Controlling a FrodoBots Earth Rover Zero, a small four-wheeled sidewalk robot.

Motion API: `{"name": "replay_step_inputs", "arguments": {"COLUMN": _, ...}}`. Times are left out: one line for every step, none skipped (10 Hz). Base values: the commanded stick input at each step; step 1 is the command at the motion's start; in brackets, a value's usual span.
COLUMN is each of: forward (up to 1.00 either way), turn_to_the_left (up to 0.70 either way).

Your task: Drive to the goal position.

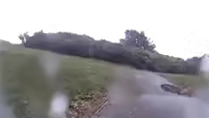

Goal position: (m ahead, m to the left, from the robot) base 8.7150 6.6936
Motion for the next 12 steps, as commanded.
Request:
{"name": "replay_step_inputs", "arguments": {"forward": 0.0, "turn_to_the_left": -0.85}}
{"name": "replay_step_inputs", "arguments": {"forward": 0.0, "turn_to_the_left": -0.85}}
{"name": "replay_step_inputs", "arguments": {"forward": 0.0, "turn_to_the_left": -0.85}}
{"name": "replay_step_inputs", "arguments": {"forward": 0.0, "turn_to_the_left": -0.85}}
{"name": "replay_step_inputs", "arguments": {"forward": 0.0, "turn_to_the_left": -0.85}}
{"name": "replay_step_inputs", "arguments": {"forward": 0.0, "turn_to_the_left": -0.85}}
{"name": "replay_step_inputs", "arguments": {"forward": 0.0, "turn_to_the_left": -0.69}}
{"name": "replay_step_inputs", "arguments": {"forward": 0.0, "turn_to_the_left": 0.0}}
{"name": "replay_step_inputs", "arguments": {"forward": 0.0, "turn_to_the_left": 0.0}}
{"name": "replay_step_inputs", "arguments": {"forward": 0.0, "turn_to_the_left": 0.0}}
{"name": "replay_step_inputs", "arguments": {"forward": 0.0, "turn_to_the_left": 0.0}}
{"name": "replay_step_inputs", "arguments": {"forward": 0.0, "turn_to_the_left": 0.0}}
